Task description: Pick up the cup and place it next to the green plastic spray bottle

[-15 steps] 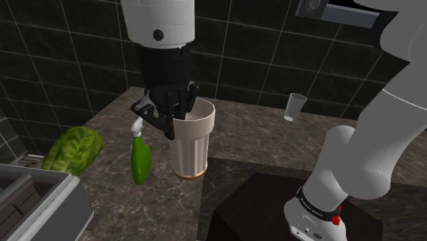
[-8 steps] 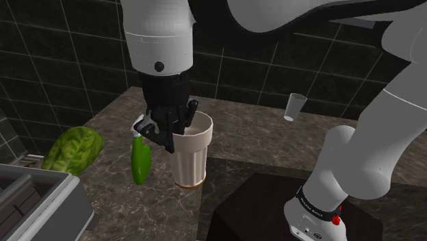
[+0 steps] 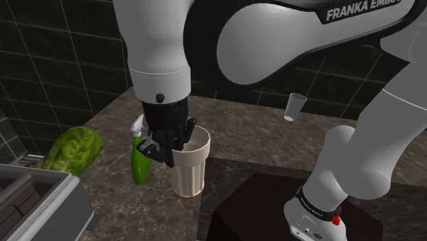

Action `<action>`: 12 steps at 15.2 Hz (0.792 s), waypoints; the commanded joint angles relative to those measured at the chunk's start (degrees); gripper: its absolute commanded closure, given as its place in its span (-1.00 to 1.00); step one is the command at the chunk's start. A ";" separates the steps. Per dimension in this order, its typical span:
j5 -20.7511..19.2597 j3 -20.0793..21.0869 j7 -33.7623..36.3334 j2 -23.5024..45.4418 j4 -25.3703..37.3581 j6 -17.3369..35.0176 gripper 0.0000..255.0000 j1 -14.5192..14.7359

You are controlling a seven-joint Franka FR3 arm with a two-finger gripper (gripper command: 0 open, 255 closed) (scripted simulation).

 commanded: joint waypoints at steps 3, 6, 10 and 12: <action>-0.24 0.14 0.30 0.50 -2.51 3.00 1.00 0.04; -0.52 0.28 0.63 1.07 -4.30 5.27 1.00 0.08; -1.02 0.48 1.16 2.03 -6.51 8.30 1.00 0.12; -1.33 0.58 1.47 2.59 -7.55 9.80 1.00 0.14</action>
